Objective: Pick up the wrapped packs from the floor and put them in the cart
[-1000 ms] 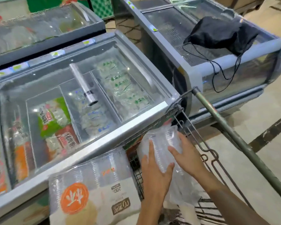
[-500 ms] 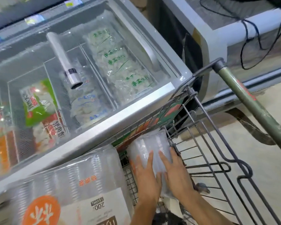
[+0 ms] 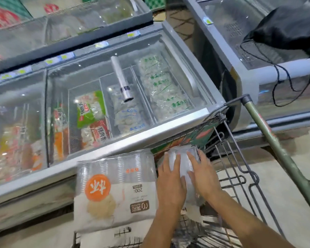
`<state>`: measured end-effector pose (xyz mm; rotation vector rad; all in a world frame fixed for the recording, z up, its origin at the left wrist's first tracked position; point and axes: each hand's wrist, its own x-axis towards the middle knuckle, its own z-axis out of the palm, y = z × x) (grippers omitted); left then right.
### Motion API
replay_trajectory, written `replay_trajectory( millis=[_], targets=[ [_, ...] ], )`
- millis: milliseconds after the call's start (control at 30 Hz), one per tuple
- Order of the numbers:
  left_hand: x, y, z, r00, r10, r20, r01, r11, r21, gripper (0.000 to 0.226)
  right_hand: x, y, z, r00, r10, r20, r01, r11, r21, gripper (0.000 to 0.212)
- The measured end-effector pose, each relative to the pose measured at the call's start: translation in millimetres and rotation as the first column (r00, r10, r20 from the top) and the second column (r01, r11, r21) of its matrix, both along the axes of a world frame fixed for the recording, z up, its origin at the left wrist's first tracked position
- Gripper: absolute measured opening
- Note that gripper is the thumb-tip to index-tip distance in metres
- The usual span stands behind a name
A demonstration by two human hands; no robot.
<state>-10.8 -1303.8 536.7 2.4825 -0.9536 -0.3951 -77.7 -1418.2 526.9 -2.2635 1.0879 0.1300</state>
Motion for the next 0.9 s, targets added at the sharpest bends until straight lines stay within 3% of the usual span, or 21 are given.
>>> replay_trajectory(
  millis=[133,267,467,633,900],
  targets=[
    [9,57,62,0.985,0.094,0.147,-0.096,0.995,0.006,0.074,9,32,54,0.982,0.186,0.043,-0.170,0.955,-0.243,0.059],
    [21,155,106,0.909,0.254,0.331,-0.265,0.964,-0.013,0.070,30,104,107,0.946,0.325,0.023,-0.303,0.905,-0.299,0.062],
    [8,352,156,0.731,0.525,0.436,-0.572,0.820,-0.028,0.065,61,275,140,0.818,0.541,0.192,-0.439,0.805,-0.399,0.067],
    [-32,519,178,0.565,0.684,0.461,-0.736,0.671,-0.094,0.054,74,451,174,0.631,0.728,0.268,-0.585,0.673,-0.453,0.063],
    [-104,726,173,0.194,0.883,0.427,-0.926,0.309,-0.218,0.057,66,693,190,0.214,0.919,0.332,-0.748,0.373,-0.549,0.058]
  ],
)
